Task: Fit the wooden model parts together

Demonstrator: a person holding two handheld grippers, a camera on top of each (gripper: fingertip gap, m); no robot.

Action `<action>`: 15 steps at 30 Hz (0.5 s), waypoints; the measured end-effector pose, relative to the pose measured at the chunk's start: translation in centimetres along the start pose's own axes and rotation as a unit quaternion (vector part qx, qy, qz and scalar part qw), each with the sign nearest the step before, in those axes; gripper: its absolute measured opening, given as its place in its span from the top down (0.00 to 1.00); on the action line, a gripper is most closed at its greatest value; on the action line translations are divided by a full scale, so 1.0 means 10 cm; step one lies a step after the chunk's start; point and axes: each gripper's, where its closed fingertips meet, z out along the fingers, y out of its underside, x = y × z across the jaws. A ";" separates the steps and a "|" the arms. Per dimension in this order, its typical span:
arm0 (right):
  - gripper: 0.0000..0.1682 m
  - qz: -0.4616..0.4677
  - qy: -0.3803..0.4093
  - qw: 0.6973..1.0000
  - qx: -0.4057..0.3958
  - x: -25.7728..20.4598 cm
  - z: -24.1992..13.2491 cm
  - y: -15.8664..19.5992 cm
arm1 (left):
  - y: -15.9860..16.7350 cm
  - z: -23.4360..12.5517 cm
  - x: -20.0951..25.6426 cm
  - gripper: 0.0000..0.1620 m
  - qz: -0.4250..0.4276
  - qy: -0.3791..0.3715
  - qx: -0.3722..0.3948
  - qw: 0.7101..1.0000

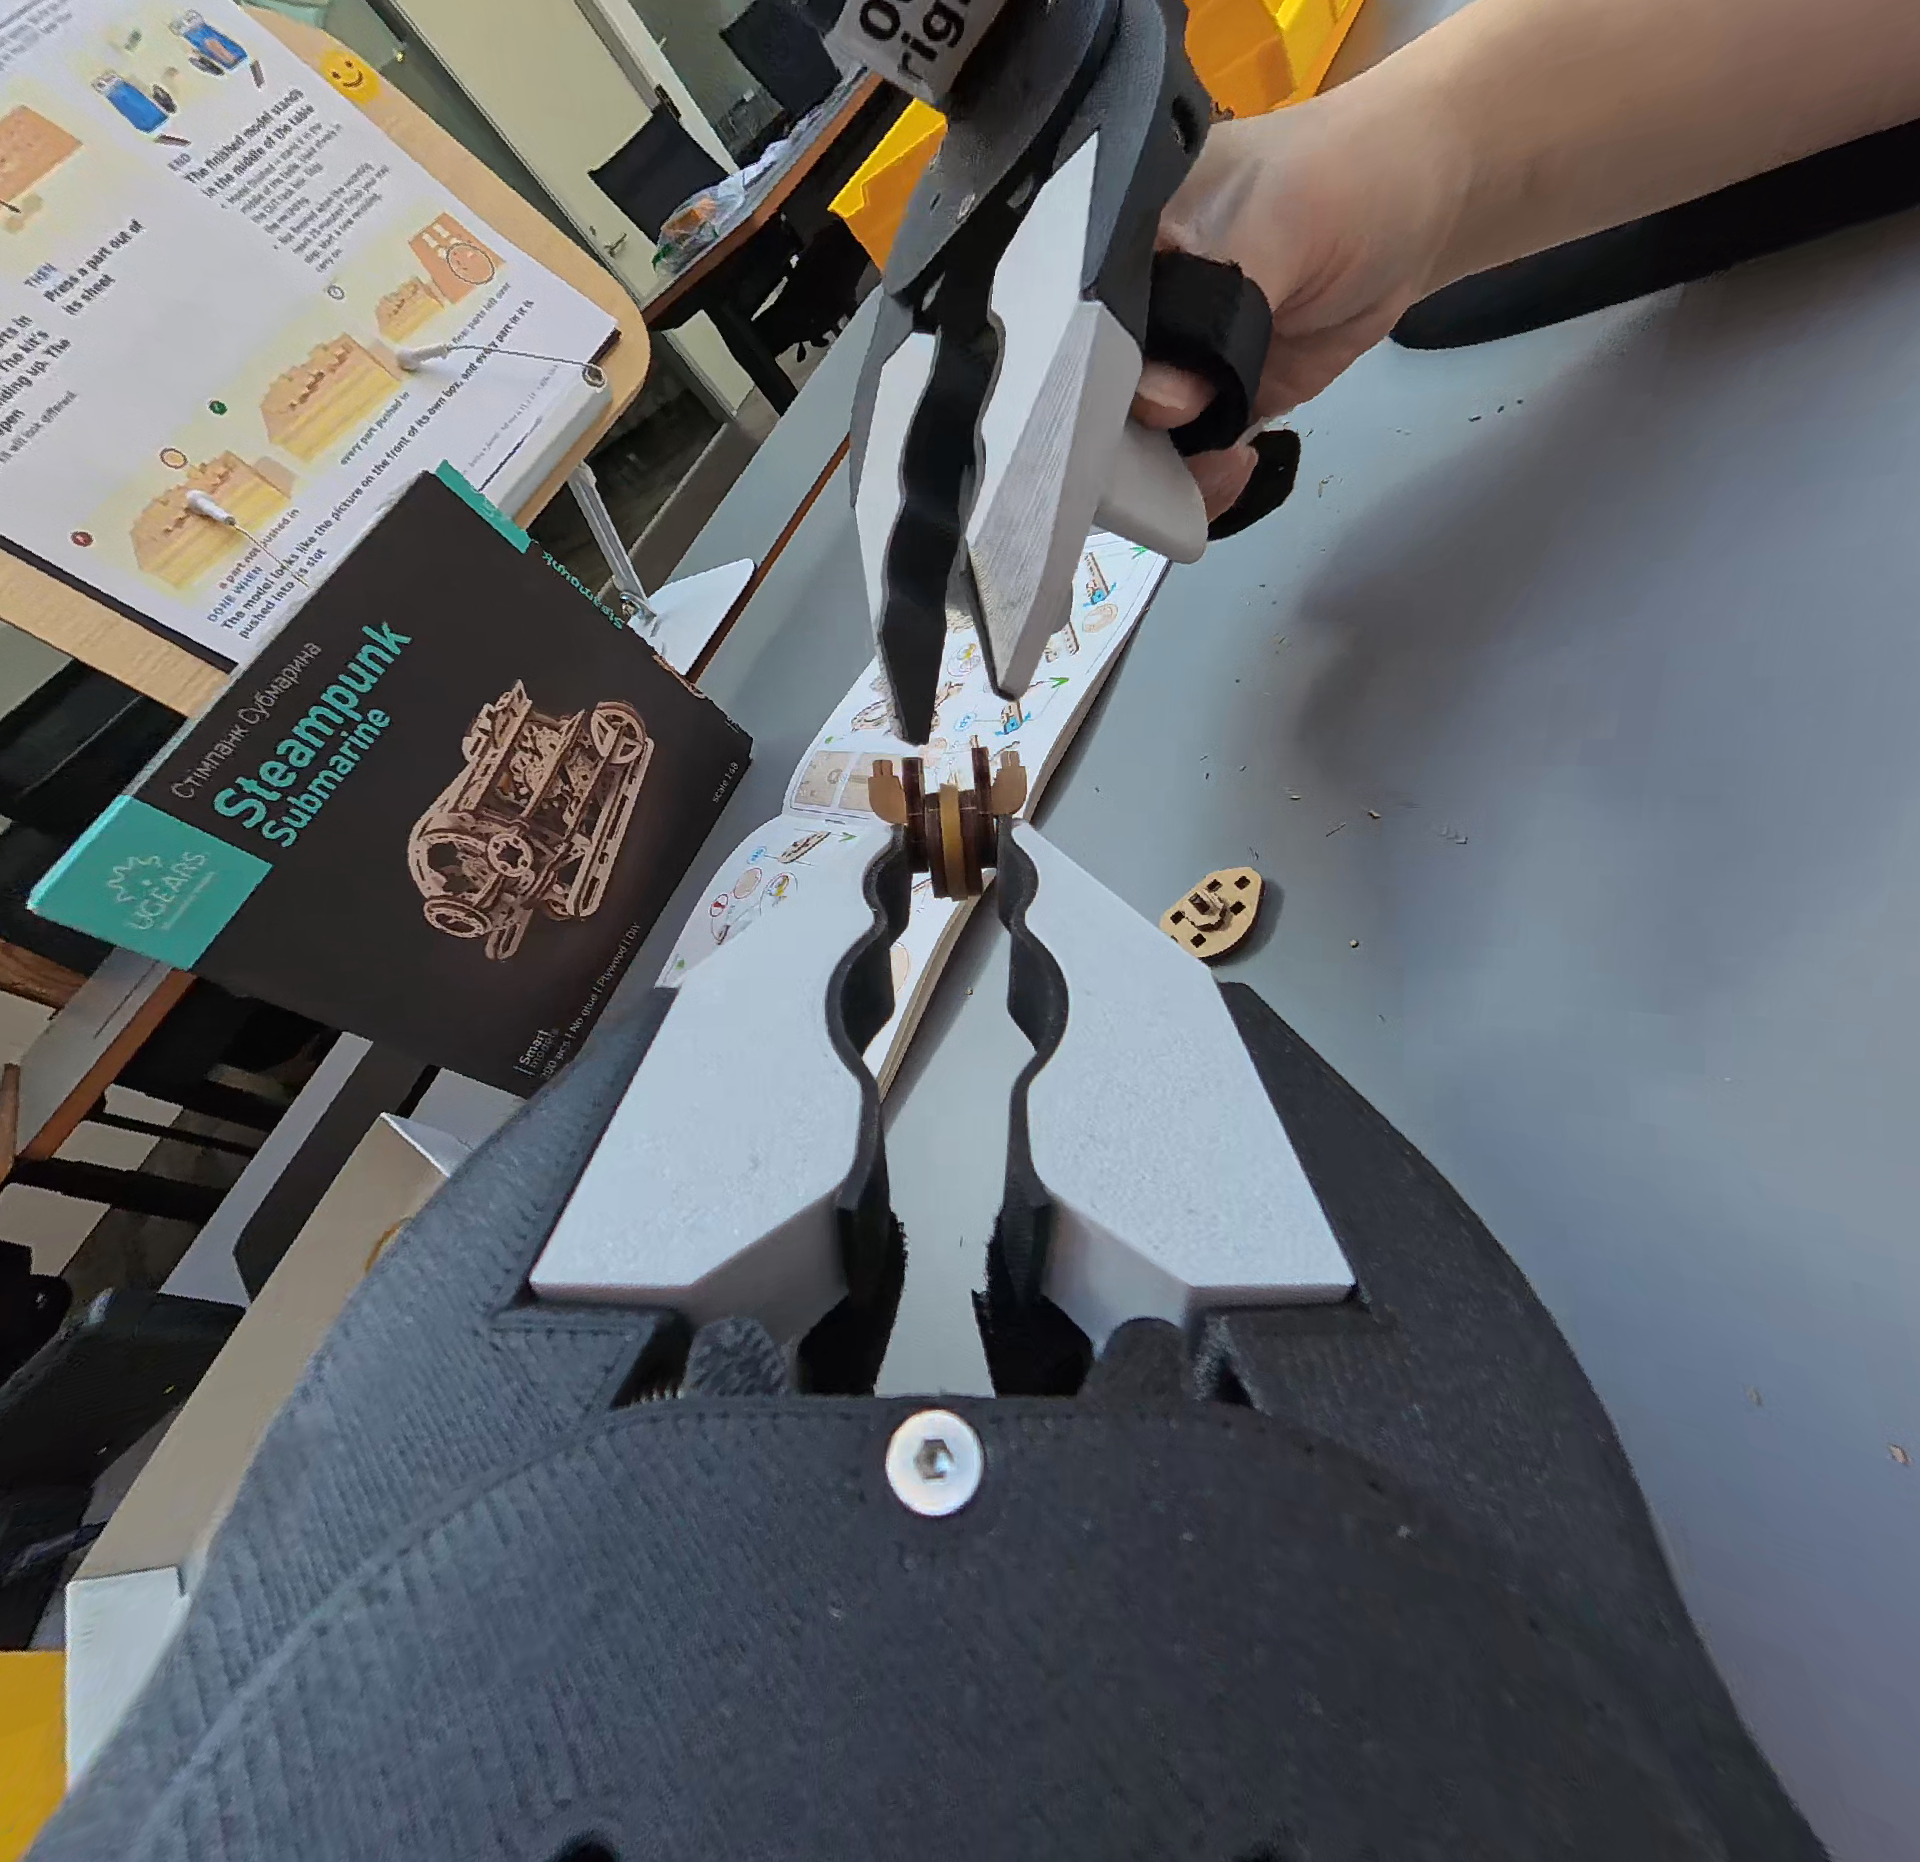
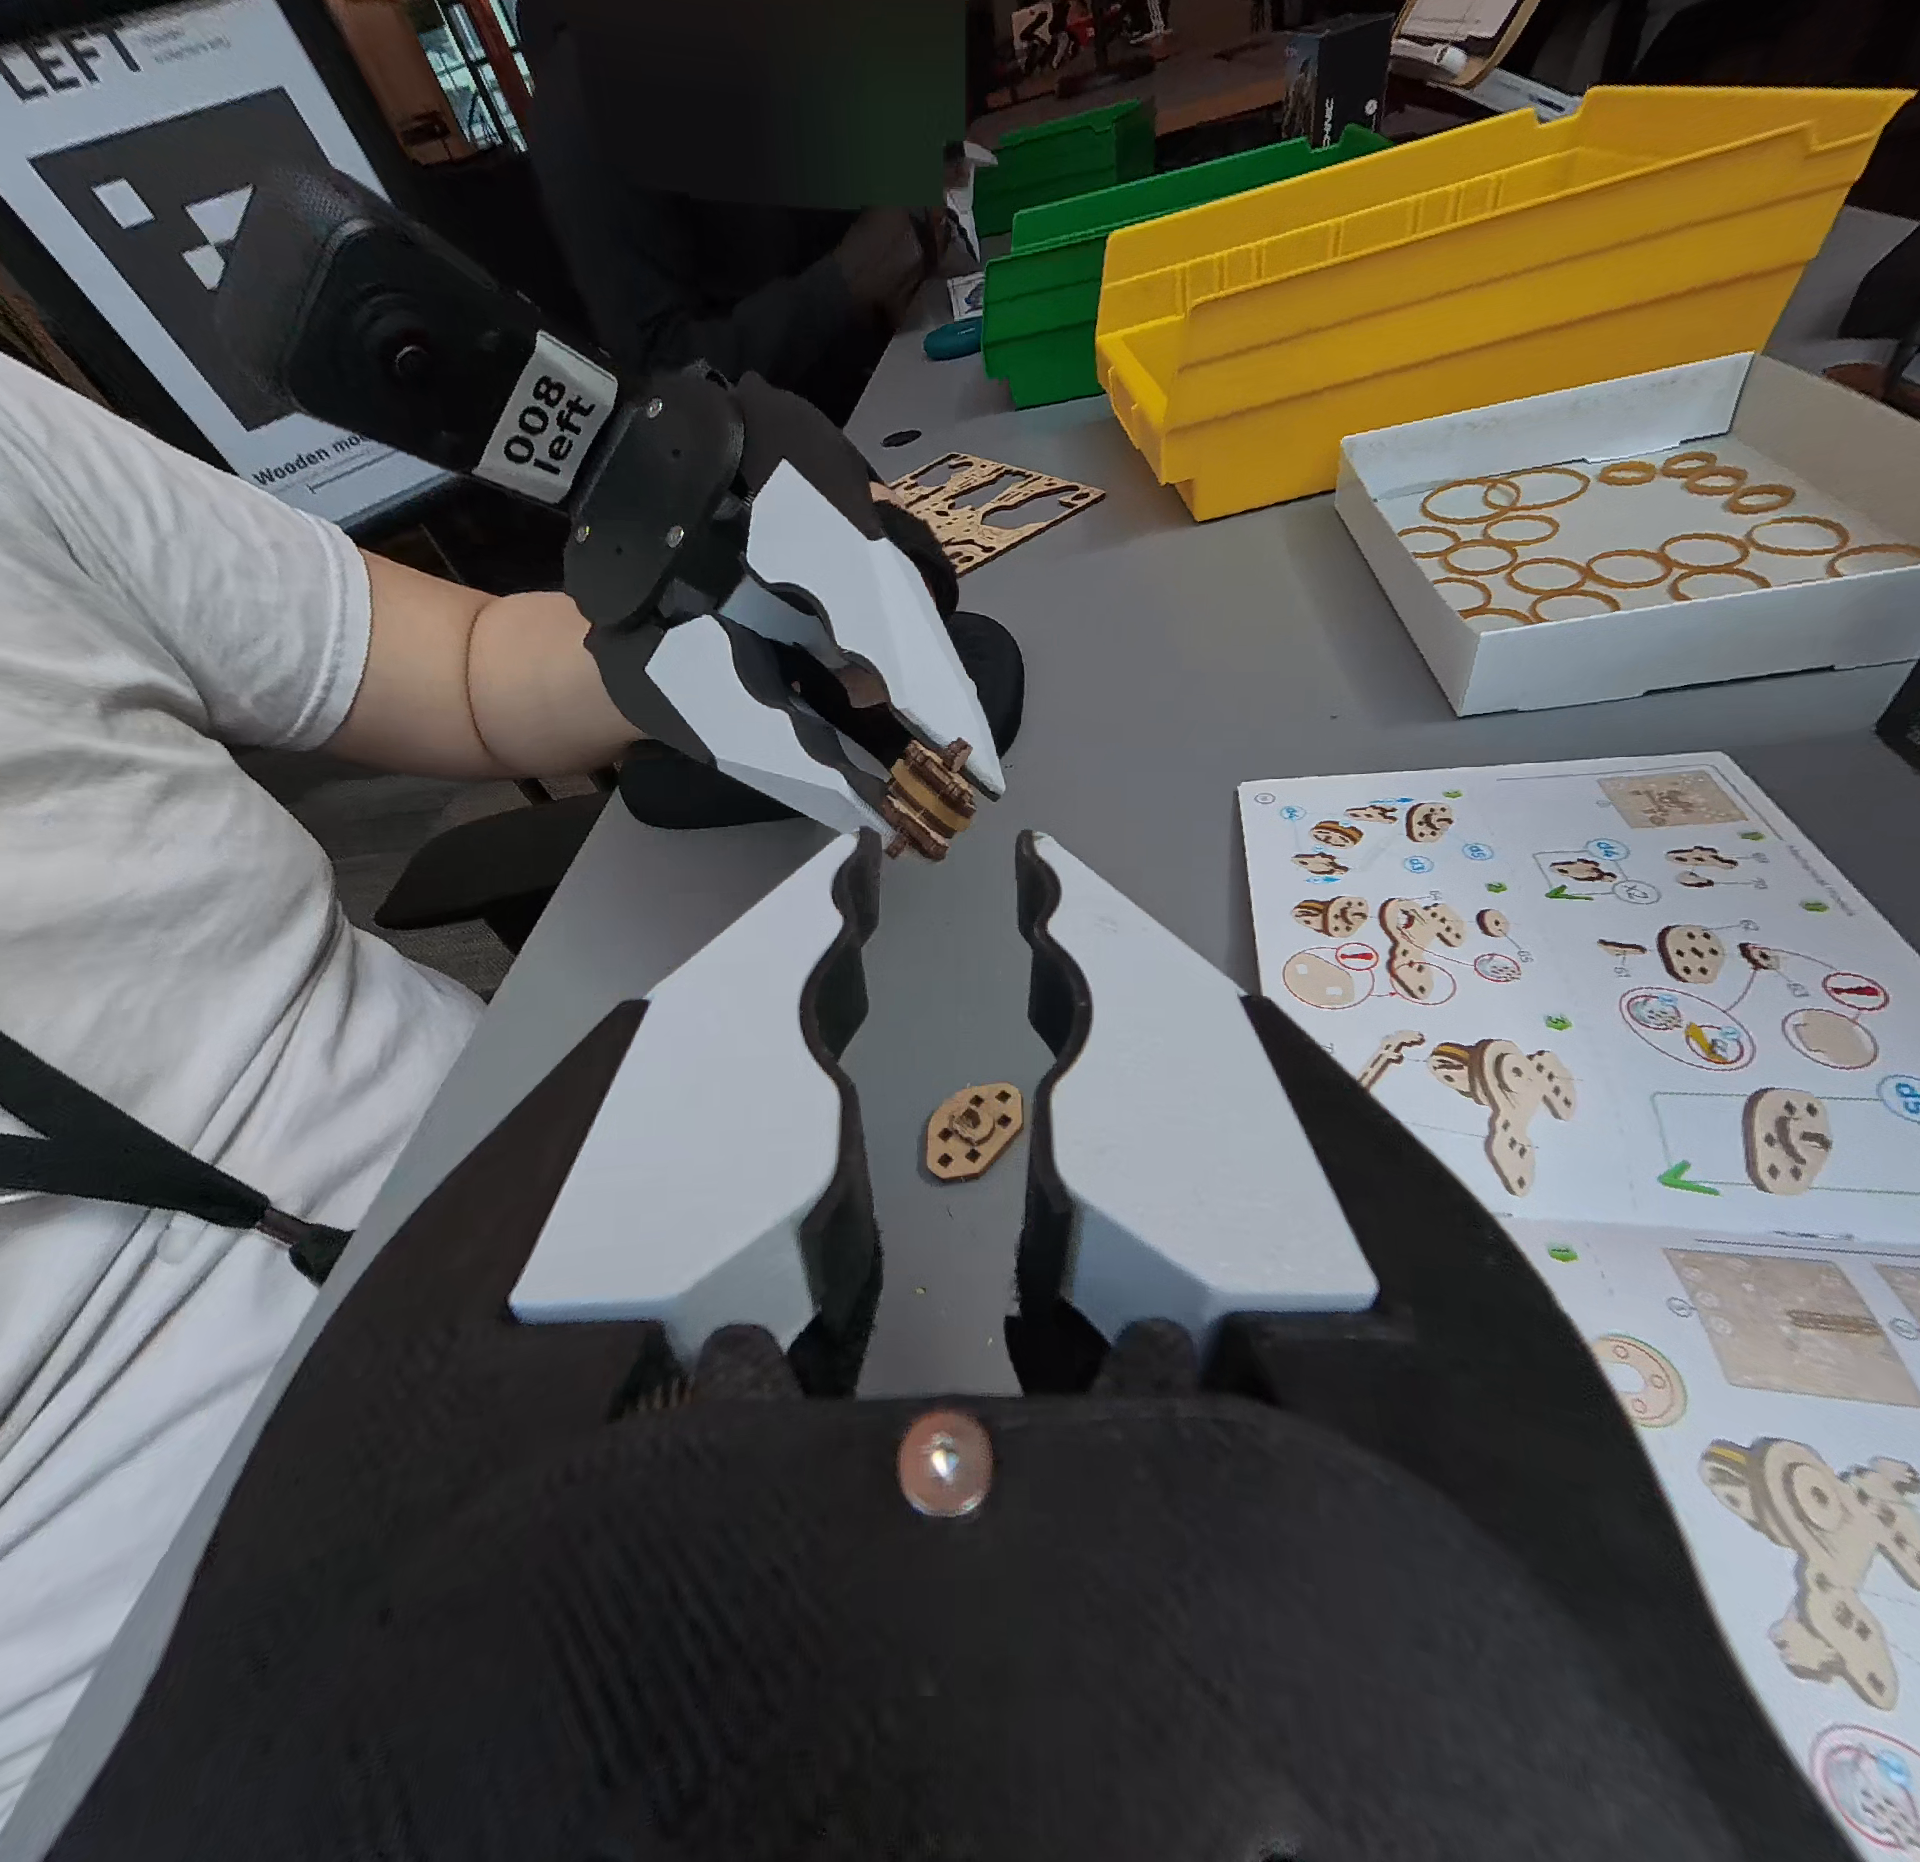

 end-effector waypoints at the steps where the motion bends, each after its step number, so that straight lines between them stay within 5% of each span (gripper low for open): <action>1: 0.86 -0.016 0.000 1.000 -0.007 0.01 -0.02 0.03 | 0.02 0.00 0.00 0.91 -0.006 0.004 -0.005 1.000; 7: 0.90 -0.081 -0.023 0.989 -0.122 -0.06 -0.05 0.44 | 0.16 0.04 0.02 0.92 -0.006 0.019 -0.042 0.999; 15: 0.94 -0.259 -0.017 0.913 -0.315 0.07 0.03 0.86 | 0.42 0.05 0.12 0.91 -0.035 0.085 -0.092 0.992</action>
